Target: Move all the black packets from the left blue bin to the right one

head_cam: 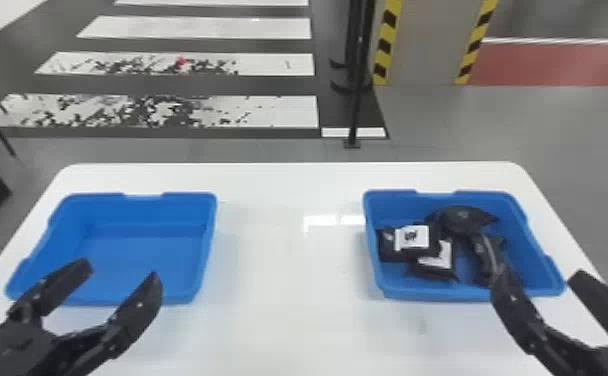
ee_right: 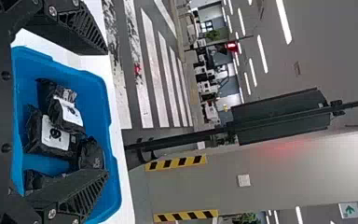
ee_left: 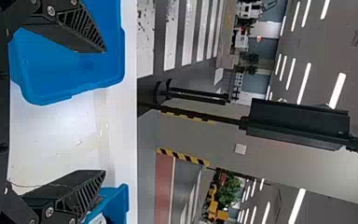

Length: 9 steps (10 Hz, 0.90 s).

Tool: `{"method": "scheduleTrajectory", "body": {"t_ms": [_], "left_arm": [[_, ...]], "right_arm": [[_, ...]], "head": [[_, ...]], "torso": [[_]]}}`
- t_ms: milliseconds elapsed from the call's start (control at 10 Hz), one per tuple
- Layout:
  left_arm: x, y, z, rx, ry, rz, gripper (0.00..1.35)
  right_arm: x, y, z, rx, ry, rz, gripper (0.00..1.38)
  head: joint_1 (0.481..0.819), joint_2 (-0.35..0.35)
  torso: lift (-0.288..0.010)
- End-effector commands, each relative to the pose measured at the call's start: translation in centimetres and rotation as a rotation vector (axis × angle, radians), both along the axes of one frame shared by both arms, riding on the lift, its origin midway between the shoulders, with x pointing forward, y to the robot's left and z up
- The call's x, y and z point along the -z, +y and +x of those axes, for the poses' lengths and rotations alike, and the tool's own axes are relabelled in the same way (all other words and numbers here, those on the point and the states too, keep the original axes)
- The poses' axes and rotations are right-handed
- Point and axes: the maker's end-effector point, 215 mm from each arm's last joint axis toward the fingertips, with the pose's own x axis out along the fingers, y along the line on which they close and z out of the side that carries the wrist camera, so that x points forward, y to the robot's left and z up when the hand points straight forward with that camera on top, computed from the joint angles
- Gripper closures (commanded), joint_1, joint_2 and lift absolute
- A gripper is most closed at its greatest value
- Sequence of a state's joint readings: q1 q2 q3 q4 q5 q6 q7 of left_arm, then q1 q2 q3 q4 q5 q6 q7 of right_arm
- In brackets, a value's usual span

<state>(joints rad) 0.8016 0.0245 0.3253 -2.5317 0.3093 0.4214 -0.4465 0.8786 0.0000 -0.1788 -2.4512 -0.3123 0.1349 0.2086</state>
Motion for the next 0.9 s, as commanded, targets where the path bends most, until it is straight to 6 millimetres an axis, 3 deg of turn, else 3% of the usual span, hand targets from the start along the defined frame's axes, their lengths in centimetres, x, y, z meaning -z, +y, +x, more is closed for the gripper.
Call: {"method": "scheduleTrajectory", "body": {"t_ms": [0, 800], "left_arm": [[0.22, -0.04, -0.17, -0.001, 0.008, -0.008, 0.14], [0.52, -0.35, -0.42, -0.002, 0.021, -0.026, 0.14]], "right_arm": [[0.02, 0.06, 0.0, 0.0, 0.0, 0.004, 0.13], [0.03, 0.33, 0.0, -0.003, -0.001, 0.021, 0.13]], "head": [[0.695, -0.007], [0.695, -0.007]], "torso": [[-0.139], [-0.139]]}}
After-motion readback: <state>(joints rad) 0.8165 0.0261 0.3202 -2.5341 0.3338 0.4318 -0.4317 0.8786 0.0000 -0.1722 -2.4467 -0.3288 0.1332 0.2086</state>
